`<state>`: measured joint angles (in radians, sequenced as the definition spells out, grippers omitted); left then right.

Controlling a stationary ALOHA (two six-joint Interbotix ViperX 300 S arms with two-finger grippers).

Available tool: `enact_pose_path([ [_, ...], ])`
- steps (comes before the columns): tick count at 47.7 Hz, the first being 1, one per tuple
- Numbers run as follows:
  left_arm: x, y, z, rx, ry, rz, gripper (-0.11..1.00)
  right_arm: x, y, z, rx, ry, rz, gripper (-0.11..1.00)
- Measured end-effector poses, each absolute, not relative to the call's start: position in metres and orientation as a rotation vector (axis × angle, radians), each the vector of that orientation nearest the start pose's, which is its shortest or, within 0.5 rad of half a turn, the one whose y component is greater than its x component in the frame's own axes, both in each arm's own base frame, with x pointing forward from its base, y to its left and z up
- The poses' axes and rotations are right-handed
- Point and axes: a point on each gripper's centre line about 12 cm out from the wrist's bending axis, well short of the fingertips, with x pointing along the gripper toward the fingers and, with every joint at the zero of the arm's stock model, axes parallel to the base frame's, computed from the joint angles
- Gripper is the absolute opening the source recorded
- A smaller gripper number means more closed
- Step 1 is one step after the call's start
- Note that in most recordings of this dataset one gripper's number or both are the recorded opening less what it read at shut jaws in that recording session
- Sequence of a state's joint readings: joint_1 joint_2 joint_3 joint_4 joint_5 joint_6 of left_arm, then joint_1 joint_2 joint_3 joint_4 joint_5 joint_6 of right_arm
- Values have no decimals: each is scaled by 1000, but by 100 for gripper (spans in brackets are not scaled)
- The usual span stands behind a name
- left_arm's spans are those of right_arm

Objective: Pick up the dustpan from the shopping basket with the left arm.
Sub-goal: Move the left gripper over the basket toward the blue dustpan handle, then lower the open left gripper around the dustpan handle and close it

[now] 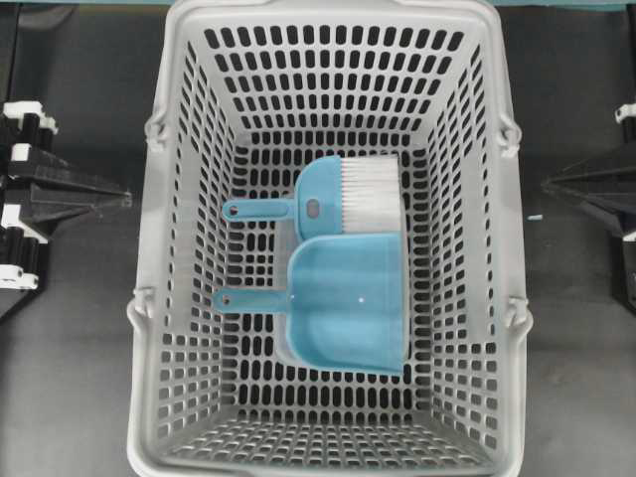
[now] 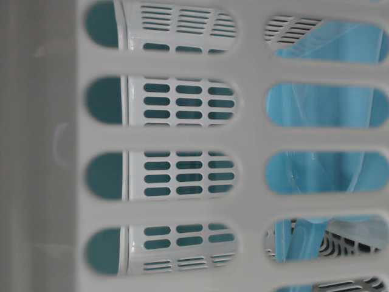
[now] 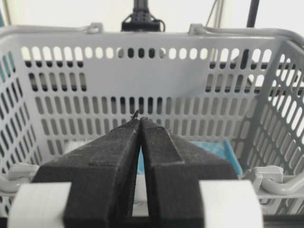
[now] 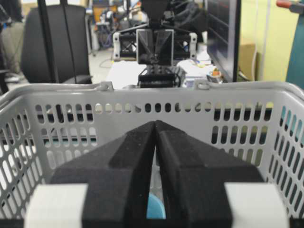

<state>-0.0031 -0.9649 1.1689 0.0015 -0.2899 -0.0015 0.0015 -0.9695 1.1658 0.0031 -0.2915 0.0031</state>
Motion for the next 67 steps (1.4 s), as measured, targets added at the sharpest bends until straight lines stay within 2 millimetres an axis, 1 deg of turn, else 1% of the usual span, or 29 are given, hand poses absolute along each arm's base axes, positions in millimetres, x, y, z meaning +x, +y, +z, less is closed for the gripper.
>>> enact_pose_path([
  [1, 199, -1, 296, 0, -84, -4, 5, 198, 0, 299, 5, -95, 1, 0],
  [4, 200, -1, 299, 4, -72, -9, 0, 198, 0, 299, 8, -91, 1, 0],
  [10, 205, -1, 323, 12, -26, -9, 0, 200, 0, 302, 18, -49, -1, 0],
  [15, 211, -2, 337, 14, 40, -11, 0, 202, 0, 305, 20, 28, -3, 0],
  [20, 220, -3, 344, 17, 138, -14, 0, 202, -1, 308, 22, 90, -6, 0],
  [25, 234, -6, 353, 17, 233, -24, 0, 202, -1, 306, 22, 152, -7, 0],
  [31, 252, -9, 358, 23, 335, -29, 0, 202, -1, 307, 22, 173, -8, 1],
  [33, 258, -9, 358, 24, 374, -27, 0, 202, -1, 307, 22, 175, -6, 5],
  [35, 264, -9, 360, 25, 407, -26, 0, 202, -1, 307, 22, 176, -8, 12],
  [42, 282, -10, 360, 28, 542, -26, 0, 202, -1, 306, 22, 187, -8, 45],
  [47, 295, -14, 357, 31, 634, -34, 0, 202, -1, 306, 22, 187, -8, 64],
  [50, 304, -16, 353, 37, 694, -37, 0, 202, -2, 306, 22, 189, -9, 66],
  [55, 320, -19, 347, 41, 767, -39, 0, 202, -2, 306, 22, 189, -9, 66],
  [63, 341, -20, 342, 48, 830, -39, 0, 202, -2, 306, 24, 187, -11, 66],
  [67, 348, -21, 340, 52, 847, -43, 0, 202, -2, 304, 24, 190, -11, 66],
])
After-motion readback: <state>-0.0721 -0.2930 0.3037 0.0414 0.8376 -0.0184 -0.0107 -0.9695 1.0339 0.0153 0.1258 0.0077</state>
